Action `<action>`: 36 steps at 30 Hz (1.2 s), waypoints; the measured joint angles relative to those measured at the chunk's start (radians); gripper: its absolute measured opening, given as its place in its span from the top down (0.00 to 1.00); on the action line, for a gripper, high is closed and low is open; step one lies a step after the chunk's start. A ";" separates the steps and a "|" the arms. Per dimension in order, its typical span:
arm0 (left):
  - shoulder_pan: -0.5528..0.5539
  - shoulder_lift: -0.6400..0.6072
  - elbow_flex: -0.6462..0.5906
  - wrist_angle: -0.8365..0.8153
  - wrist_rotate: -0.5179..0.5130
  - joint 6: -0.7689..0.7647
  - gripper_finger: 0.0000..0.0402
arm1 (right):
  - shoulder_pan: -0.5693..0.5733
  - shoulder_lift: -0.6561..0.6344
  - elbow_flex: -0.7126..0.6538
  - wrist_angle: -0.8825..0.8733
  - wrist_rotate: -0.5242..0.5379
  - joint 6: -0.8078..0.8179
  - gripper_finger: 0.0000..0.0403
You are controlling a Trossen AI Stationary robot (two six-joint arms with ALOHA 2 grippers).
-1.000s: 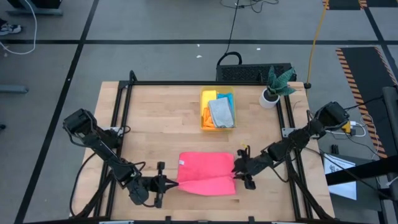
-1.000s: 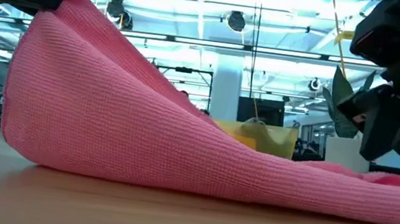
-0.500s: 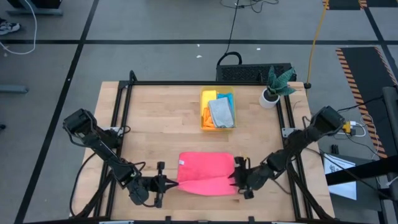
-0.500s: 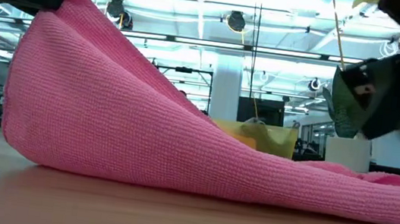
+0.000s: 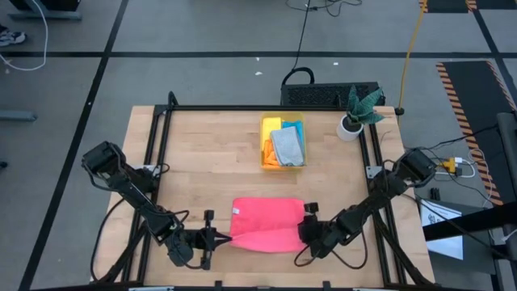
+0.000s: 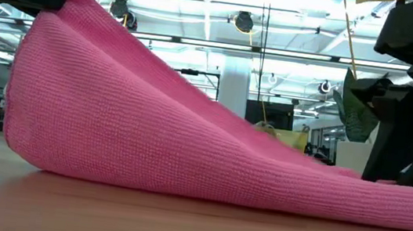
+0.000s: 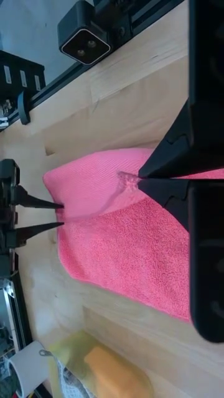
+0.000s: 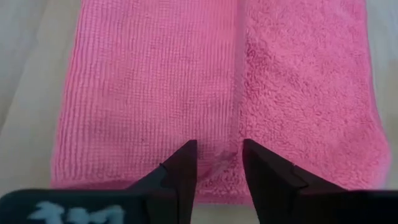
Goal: Fold microfiber towels
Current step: Fold the pink microfiber towel
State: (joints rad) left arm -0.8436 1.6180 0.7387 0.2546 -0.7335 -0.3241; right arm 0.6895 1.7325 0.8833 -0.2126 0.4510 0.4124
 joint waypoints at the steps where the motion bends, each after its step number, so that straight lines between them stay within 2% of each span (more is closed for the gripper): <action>1: 0.000 0.000 0.000 0.000 0.000 0.000 0.99 | 0.000 0.000 0.000 -0.002 0.000 0.006 0.71; 8: 0.000 0.000 0.000 0.000 0.000 0.001 0.96 | 0.000 0.000 0.000 0.000 -0.001 0.013 0.90; 12: 0.000 0.000 0.000 -0.001 0.000 0.005 0.97 | 0.007 -0.002 0.000 -0.001 -0.006 0.012 0.99; 21: -0.058 0.000 0.000 0.008 0.036 0.007 0.98 | 0.088 -0.093 0.000 0.007 -0.005 0.005 0.99; 23: -0.071 0.000 0.000 0.008 0.005 0.007 0.99 | 0.105 -0.127 0.000 0.013 0.045 -0.007 0.99; 25: -0.077 0.000 0.000 0.008 -0.051 0.000 0.99 | 0.114 -0.156 0.000 0.014 0.143 -0.007 0.99; 30: -0.030 0.000 0.000 -0.027 -0.126 -0.030 0.98 | 0.075 -0.169 -0.001 0.017 0.345 0.038 1.00; 36: 0.061 0.000 0.000 -0.223 -0.134 -0.236 0.98 | -0.004 -0.169 -0.044 0.011 0.332 0.121 1.00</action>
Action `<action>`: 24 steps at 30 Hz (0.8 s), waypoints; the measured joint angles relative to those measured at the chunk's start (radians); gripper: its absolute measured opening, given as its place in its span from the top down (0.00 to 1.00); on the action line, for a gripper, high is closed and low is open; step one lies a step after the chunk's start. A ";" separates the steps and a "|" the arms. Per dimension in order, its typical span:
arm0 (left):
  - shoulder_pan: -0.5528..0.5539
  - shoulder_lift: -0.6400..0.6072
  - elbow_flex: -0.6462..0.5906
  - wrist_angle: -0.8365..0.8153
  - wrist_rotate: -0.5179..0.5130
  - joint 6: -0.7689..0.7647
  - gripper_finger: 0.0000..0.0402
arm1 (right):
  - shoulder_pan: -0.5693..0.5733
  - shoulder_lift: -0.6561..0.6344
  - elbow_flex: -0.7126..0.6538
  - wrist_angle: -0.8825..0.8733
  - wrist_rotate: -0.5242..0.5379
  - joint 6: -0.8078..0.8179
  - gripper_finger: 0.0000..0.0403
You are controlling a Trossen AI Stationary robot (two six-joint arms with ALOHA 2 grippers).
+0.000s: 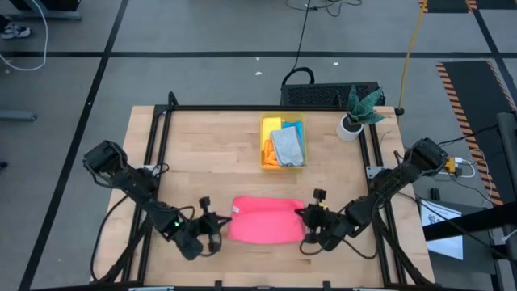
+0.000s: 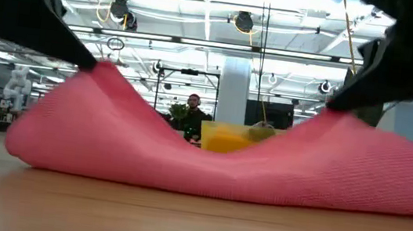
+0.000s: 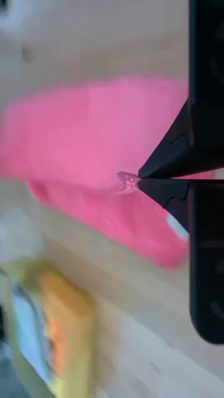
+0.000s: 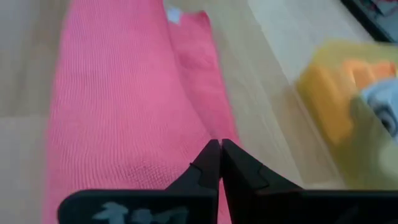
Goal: Fold microfiber towels
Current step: Fold the pink microfiber towel
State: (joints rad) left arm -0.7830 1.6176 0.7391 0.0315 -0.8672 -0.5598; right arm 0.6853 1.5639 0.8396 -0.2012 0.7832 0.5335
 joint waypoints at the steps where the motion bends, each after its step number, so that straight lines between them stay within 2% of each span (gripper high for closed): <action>1: 0.014 0.000 0.000 -0.029 -0.007 -0.034 0.98 | -0.008 0.000 -0.014 0.002 -0.001 0.015 1.00; 5: 0.055 0.000 0.000 -0.099 -0.061 -0.109 0.99 | -0.026 0.000 -0.065 -0.002 -0.001 0.065 1.00; 13: 0.109 0.000 0.000 -0.113 -0.060 -0.149 0.99 | -0.026 0.000 -0.080 -0.014 0.006 0.129 1.00; 19: 0.134 0.000 0.000 -0.139 -0.039 -0.171 0.98 | -0.061 0.000 -0.080 -0.123 0.000 0.283 1.00; 24: 0.144 0.000 0.000 -0.210 -0.033 -0.225 0.99 | -0.096 0.002 -0.116 -0.050 -0.016 0.264 1.00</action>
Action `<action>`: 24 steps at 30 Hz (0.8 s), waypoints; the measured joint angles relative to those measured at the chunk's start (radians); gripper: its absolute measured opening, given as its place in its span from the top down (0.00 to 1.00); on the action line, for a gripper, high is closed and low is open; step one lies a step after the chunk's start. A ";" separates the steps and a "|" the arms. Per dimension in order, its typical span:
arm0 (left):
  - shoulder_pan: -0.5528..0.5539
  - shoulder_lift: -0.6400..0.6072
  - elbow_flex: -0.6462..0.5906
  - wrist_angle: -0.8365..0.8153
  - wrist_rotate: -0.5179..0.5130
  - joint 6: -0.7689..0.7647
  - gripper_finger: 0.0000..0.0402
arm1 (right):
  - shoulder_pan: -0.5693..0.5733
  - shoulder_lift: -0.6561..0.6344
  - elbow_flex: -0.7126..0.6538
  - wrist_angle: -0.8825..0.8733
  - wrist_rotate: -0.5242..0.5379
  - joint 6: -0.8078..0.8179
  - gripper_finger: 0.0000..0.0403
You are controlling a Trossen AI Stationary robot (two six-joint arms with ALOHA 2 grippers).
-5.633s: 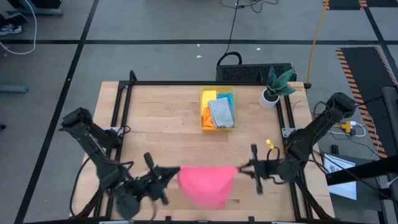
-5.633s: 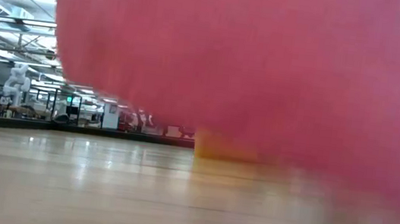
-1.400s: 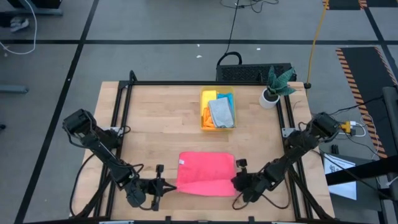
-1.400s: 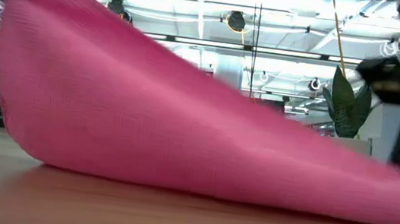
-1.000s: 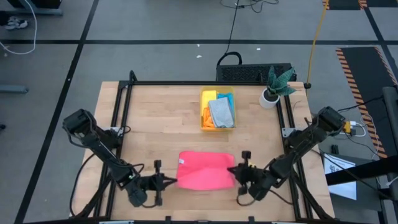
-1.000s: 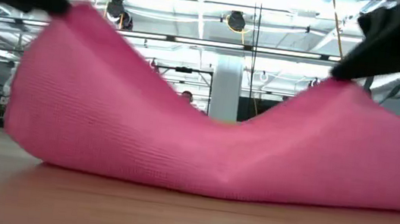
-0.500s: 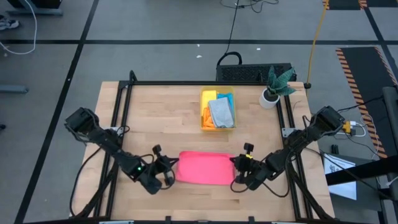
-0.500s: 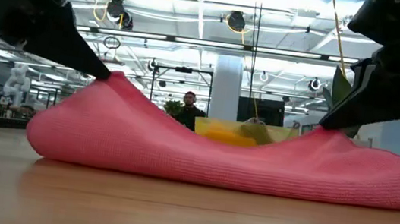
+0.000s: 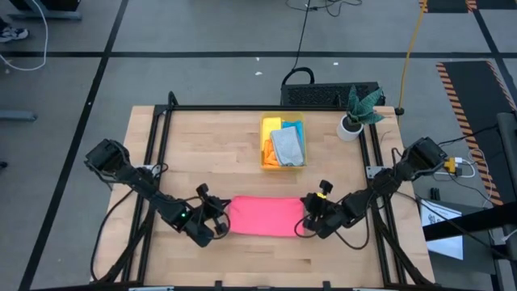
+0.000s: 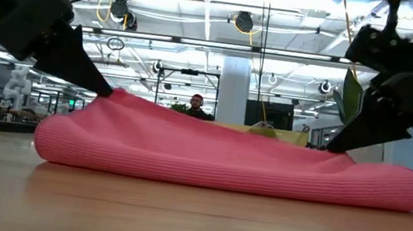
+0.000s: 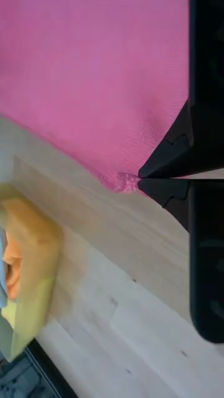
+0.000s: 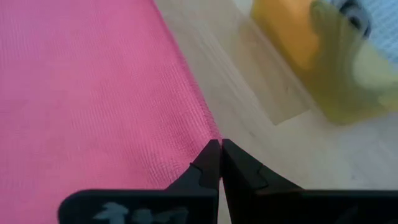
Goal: Fold microfiber towels
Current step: Fold the pink microfiber towel
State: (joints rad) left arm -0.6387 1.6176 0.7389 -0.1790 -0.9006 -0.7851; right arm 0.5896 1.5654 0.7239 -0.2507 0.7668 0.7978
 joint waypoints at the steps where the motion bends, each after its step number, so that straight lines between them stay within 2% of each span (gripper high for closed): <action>1: 0.002 0.000 -0.003 -0.001 -0.005 -0.007 0.98 | -0.007 0.000 -0.009 0.012 -0.009 -0.005 1.00; 7: 0.019 0.000 -0.088 0.111 -0.009 -0.011 0.99 | -0.027 0.001 -0.046 0.016 0.015 0.015 1.00; 11: 0.022 0.000 -0.144 0.228 -0.006 0.001 0.98 | -0.034 0.001 -0.064 0.031 -0.009 0.028 1.00; 18: 0.025 0.000 -0.189 0.336 0.006 0.070 0.99 | -0.033 0.001 -0.076 0.163 -0.038 -0.088 1.00; 24: 0.030 0.000 -0.189 0.493 0.032 0.205 0.99 | -0.029 -0.054 -0.076 0.124 -0.064 -0.095 1.00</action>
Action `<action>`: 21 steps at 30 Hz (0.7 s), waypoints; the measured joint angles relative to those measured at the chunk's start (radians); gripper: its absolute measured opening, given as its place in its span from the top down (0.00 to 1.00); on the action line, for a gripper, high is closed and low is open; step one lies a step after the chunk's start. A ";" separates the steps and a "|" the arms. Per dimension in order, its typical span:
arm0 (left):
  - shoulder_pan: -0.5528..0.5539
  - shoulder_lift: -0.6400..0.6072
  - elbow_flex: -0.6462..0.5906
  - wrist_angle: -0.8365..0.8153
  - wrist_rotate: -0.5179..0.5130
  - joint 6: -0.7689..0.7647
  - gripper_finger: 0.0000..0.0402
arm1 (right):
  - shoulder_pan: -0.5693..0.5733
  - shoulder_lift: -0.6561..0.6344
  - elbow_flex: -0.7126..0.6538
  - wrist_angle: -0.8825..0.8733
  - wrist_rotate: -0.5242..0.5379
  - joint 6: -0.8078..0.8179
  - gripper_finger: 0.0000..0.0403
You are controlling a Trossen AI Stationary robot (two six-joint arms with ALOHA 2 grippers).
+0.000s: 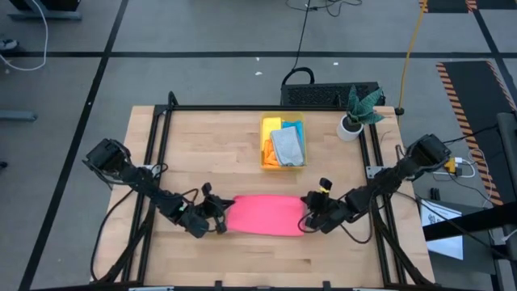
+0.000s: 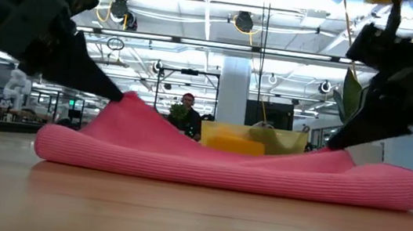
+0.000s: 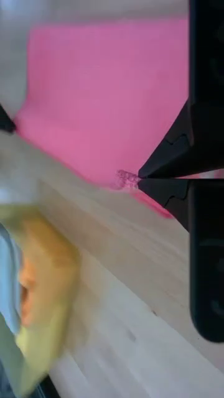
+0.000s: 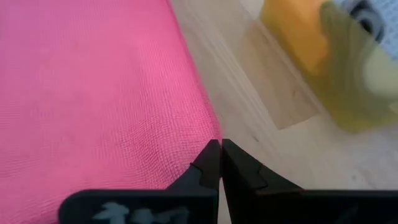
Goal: Fold microfiber towels
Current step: Fold the pink microfiber towel
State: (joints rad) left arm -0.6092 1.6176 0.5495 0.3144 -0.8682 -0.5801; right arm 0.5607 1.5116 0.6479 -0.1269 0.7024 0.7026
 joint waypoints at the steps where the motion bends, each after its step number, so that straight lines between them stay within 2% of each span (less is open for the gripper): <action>1: 0.003 0.000 0.000 0.031 0.012 0.030 0.99 | 0.007 -0.018 0.000 -0.013 0.000 0.007 1.00; 4: 0.011 0.000 0.000 0.063 0.022 0.077 0.99 | 0.029 -0.071 0.000 -0.024 0.009 0.008 1.00; 8: 0.030 0.000 0.000 0.021 0.022 0.054 0.98 | 0.044 -0.095 0.000 -0.032 0.030 0.011 1.00; 16: 0.074 0.092 0.001 0.038 0.034 -0.014 0.97 | 0.014 0.013 -0.037 -0.021 0.025 0.072 0.99; 21: 0.102 0.154 0.000 0.086 0.080 -0.032 0.96 | -0.025 0.026 -0.065 0.020 -0.028 0.034 0.96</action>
State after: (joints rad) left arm -0.5071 1.7713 0.5499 0.4000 -0.7878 -0.6117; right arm 0.5360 1.5372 0.5825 -0.1072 0.6742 0.7366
